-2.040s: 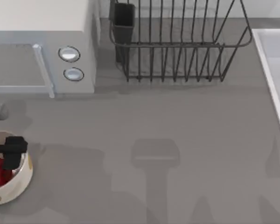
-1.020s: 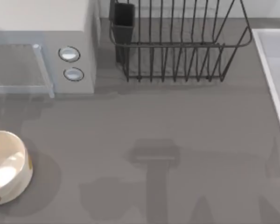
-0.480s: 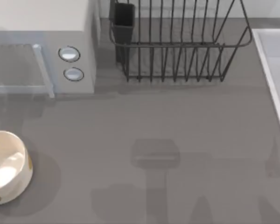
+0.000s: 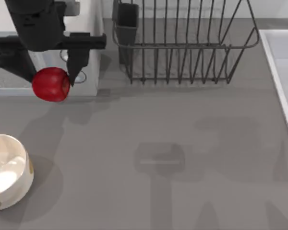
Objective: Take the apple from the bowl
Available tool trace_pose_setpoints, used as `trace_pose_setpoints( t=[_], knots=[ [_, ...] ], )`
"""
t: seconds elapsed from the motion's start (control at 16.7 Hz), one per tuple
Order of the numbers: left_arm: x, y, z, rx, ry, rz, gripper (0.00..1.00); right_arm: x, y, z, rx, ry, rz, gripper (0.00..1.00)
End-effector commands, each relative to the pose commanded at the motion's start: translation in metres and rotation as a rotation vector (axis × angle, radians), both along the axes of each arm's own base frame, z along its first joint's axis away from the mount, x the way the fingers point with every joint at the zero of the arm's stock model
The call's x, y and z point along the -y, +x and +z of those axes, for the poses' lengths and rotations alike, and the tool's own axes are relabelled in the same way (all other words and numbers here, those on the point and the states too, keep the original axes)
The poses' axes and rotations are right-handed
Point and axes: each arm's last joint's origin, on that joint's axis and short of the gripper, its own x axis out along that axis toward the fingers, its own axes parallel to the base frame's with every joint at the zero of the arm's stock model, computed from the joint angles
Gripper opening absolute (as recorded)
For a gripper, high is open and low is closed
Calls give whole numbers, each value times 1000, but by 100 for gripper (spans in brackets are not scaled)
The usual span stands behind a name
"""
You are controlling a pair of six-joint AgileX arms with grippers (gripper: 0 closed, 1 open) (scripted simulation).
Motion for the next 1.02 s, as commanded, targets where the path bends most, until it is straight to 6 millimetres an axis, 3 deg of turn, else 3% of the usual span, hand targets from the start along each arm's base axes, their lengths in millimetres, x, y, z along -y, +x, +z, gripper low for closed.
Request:
trace_pose_setpoints(
  t=[0.18,0.3,0.66,0.84,1.02],
  knots=[
    [61,2,-30,-15,9,0,0,0,0,0,0,0,0,100],
    [79,1,-41,-17,11,0,0,0,0,0,0,0,0,100],
    [80,2,-47,-22,13,1,0,0,0,0,0,0,0,100],
    [82,5,-74,-22,14,0,0,0,0,0,0,0,0,100],
    [84,6,-115,-9,6,0,0,0,0,0,0,0,0,100]
  ],
)
